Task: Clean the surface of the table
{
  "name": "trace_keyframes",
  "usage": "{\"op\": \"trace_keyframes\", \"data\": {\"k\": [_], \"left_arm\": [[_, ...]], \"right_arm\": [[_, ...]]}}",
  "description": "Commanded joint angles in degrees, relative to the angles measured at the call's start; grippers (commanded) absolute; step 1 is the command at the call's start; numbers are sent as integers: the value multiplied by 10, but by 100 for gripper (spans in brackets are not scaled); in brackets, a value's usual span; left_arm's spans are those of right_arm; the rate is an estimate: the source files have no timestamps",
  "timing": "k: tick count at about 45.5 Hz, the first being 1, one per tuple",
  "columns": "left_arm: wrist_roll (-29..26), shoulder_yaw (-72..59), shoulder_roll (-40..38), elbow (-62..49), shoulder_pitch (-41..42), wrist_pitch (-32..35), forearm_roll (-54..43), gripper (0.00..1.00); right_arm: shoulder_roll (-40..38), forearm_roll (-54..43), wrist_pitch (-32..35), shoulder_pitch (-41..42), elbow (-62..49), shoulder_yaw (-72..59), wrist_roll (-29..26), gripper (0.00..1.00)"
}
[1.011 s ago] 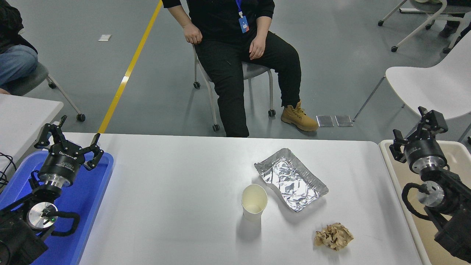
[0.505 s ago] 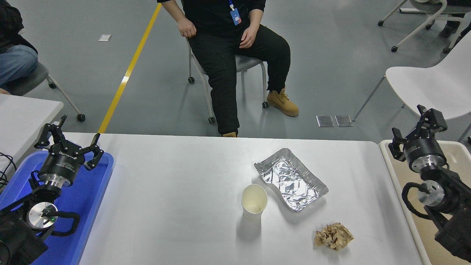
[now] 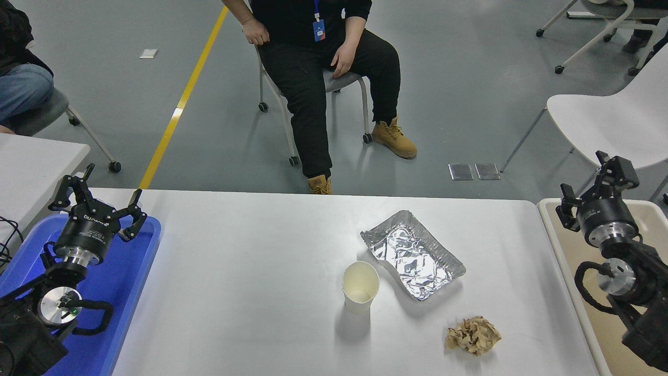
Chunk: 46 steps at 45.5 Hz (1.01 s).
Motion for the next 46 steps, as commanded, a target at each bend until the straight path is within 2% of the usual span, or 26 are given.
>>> {"op": "trace_keyframes", "data": {"k": [1,7,13,26,38,46], "left_arm": [[0,0,0,0,0,0,0,100],[1,0,0,0,0,0,1,100],[0,0,0,0,0,0,0,100],[0,0,0,0,0,0,0,100],[0,0,0,0,0,0,0,100],[1,0,0,0,0,0,0,100]], "right_arm": [[-45,-24,0,43,39,-135,0,98],[-93,-40,0,94,110,-238,0,98],[-149,-97,0,152,199,-320,0,98],[-254,-340,21,253,365,-454,0,98],[-262,-505,55,337,425,-581,-2,98],[-204,-553,56,389,429,-628,-13,98]]}}
